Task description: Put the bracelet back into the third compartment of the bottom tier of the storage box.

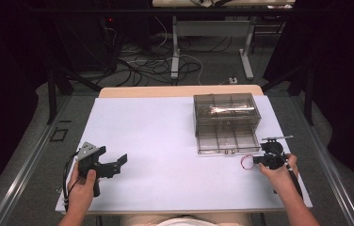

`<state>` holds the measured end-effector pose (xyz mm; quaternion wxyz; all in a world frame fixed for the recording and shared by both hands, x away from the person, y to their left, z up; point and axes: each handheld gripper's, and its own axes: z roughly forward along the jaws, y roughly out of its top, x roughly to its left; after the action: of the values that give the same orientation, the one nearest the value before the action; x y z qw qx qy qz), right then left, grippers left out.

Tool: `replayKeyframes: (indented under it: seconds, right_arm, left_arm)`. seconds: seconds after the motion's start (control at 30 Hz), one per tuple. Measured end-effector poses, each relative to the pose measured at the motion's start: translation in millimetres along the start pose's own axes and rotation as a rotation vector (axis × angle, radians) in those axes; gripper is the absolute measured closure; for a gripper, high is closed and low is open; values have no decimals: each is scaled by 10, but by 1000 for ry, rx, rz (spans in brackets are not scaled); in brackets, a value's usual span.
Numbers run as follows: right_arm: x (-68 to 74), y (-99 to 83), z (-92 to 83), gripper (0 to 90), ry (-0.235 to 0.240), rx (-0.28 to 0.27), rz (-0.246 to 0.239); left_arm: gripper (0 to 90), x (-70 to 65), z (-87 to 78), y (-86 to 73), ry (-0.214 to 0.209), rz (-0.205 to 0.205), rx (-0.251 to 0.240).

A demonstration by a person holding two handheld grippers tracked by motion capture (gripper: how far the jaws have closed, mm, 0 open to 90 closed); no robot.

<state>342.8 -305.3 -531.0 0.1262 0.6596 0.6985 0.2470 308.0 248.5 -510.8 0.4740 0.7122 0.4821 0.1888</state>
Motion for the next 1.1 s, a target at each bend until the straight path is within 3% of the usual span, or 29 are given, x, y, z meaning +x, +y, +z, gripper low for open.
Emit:
replayKeyframes:
  seconds: [1.1]
  right_arm:
    - [37, 13, -172, 889, 23, -110, 11]
  left_arm:
    - [37, -2, 4, -2, 0, -3, 0]
